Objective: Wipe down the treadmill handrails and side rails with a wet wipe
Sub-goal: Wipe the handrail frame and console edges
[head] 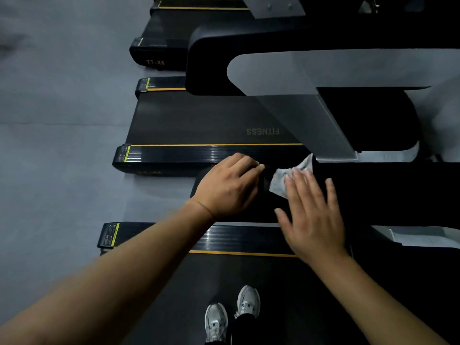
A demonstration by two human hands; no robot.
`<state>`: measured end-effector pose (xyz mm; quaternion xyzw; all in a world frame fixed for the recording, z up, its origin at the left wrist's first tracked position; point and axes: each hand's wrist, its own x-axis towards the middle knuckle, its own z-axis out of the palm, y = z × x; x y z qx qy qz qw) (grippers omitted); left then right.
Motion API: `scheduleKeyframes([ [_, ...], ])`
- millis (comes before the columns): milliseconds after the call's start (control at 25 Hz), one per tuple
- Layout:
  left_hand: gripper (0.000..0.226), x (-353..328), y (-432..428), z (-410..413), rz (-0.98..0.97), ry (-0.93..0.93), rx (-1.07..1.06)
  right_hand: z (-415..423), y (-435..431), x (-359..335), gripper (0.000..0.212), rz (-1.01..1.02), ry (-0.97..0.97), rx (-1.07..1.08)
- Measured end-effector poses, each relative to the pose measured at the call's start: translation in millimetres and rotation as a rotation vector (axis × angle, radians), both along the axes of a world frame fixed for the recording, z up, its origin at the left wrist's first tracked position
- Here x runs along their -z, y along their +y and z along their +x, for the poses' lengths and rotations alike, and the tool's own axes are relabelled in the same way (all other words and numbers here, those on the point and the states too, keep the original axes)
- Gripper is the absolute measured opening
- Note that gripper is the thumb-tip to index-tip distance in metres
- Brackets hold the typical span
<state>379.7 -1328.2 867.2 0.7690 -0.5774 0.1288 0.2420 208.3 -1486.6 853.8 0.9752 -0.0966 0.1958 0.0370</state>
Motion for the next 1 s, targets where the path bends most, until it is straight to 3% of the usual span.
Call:
scheduleKeyframes([
  [160, 0.037, 1, 1, 1, -0.047, -0.007, 0.01, 2, 34, 22, 0.078, -0.127, 0.066, -0.119],
  [360, 0.036, 1, 1, 0, -0.047, 0.012, 0.005, -22, -14, 40, 0.084, -0.318, 0.003, -0.13],
  [600, 0.033, 1, 0, 1, -0.066, 0.012, 0.002, -9, -27, 52, 0.076, -0.483, -0.019, -0.307],
  [880, 0.035, -1, 0, 1, -0.067, 0.018, -0.007, -2, -34, 36, 0.07, -0.523, 0.021, -0.475],
  [1000, 0.033, 0, 1, 0, -0.064, 0.034, -0.007, -17, -54, 20, 0.072, -0.466, 0.026, -0.451],
])
